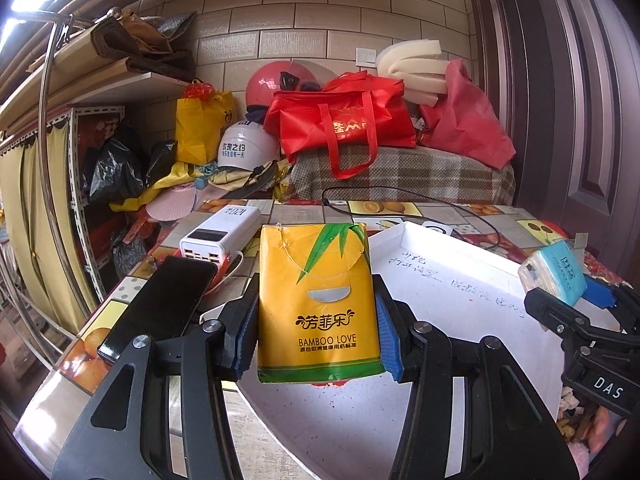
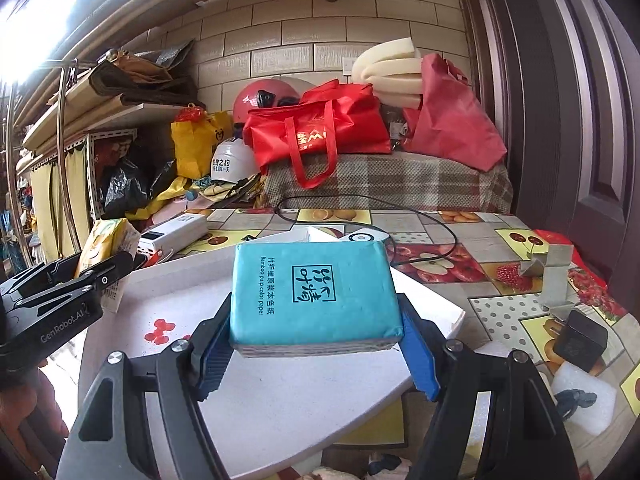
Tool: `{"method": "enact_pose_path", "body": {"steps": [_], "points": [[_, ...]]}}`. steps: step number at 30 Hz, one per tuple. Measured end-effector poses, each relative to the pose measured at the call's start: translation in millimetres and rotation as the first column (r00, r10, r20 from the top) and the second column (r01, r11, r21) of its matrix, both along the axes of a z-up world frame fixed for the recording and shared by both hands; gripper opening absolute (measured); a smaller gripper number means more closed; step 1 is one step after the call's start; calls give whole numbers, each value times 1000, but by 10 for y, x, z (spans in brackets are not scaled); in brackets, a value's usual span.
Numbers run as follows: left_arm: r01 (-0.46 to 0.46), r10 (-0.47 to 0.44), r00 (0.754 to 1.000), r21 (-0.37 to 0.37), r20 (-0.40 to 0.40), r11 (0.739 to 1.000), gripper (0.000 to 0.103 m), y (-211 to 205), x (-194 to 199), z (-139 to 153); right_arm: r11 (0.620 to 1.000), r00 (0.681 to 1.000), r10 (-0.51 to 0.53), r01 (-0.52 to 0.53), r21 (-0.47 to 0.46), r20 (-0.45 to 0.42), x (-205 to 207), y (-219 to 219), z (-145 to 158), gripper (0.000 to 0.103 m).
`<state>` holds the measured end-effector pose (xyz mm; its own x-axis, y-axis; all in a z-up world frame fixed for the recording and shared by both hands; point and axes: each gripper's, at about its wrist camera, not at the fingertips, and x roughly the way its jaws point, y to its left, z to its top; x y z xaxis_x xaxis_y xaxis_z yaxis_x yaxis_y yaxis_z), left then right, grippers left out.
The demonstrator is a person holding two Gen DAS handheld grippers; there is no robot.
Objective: Organize soft objects
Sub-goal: 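Carry both tissue packs into the white tray and open both tools, then grasp pink pompom with left tool while right tool grasps red apple plush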
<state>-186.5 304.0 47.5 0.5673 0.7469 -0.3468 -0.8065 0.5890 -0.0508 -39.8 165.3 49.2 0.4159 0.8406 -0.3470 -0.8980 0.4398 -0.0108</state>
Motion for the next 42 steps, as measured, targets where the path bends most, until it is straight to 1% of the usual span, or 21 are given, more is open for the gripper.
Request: {"method": "enact_pose_path", "body": {"steps": [2, 3, 4, 5, 6, 7, 12, 15, 18, 20, 22, 25, 27, 30, 34, 37, 40, 42], "points": [[-2, 2, 1000, -16, -6, 1000, 53, 28, 12, -9, 999, 1000, 11, -11, -40, -12, 15, 84, -22, 75], [-14, 14, 1000, -19, -6, 1000, 59, 32, 7, -10, 998, 1000, 18, -19, -60, -18, 19, 120, -36, 78], [-25, 25, 1000, -19, -4, 1000, 76, 33, -3, -11, 997, 1000, 22, -23, -77, -23, 25, 149, -46, 84], [-31, 31, 1000, -18, 2, 999, 86, 31, -15, -10, 996, 1000, 16, -18, -86, -25, 32, 163, -52, 87], [-36, 36, 999, -16, 6, 999, 102, 25, -25, -7, 996, 1000, 8, -11, -87, -25, 33, 161, -55, 95], [-38, 38, 999, -10, 10, 999, 103, 13, -33, -2, 996, 1000, 6, -8, -85, -23, 31, 151, -55, 103], [-44, 45, 999, 19, -11, 999, 103, -43, 4, 6, 997, 1000, 1, 0, -77, 14, -27, 143, -47, 103], [-52, 52, 999, 18, -1, 998, 103, -39, -14, 16, 997, 1000, 1, 1, -79, 25, -34, 161, -38, 103], [-49, 49, 999, 14, 23, 999, 103, -33, -57, 23, 998, 1000, -10, 12, -58, 24, -19, 119, -28, 103], [-27, 26, 999, 23, 41, 999, 103, -56, -84, 31, 1000, 999, -21, 21, -17, 31, -33, 42, -8, 103], [-1, 0, 999, 35, 37, 999, 103, -104, -72, 38, 999, 999, -23, 23, 24, 40, -70, -61, 13, 103], [50, -51, 999, 60, 16, 997, 103, -226, -30, 51, 999, 999, -6, 4, 33, 47, -153, -178, 22, 103], [91, -92, 996, 75, 12, 993, 103, -328, -28, 56, 999, 997, 5, -8, 52, 75, -262, -298, 33, 103], [159, -160, 987, 69, 12, 985, 103, -485, -61, 51, 997, 996, 42, -47, 55, 81, -372, -509, 33, 103], [247, -248, 969, 67, 13, 967, 103, -755, -141, 45, 997, 997, 63, -65, 38, 49, -356, -829, 22, 103], [324, -325, 946, 84, -9, 942, 103, -1020, -182, 45, 999, 999, 30, -31, 31, 32, -241, -1101, 16, 103], [421, -419, 907, 70, -36, 905, 103, -1261, -180, 28, 1000, 999, -23, 24, 7, -22, -33, -1348, 2, 103], [480, -477, 877, 66, -57, 875, 103, -1399, -165, 20, 998, 996, -66, 65, -25, -61, 113, -1488, -23, 103]]}}
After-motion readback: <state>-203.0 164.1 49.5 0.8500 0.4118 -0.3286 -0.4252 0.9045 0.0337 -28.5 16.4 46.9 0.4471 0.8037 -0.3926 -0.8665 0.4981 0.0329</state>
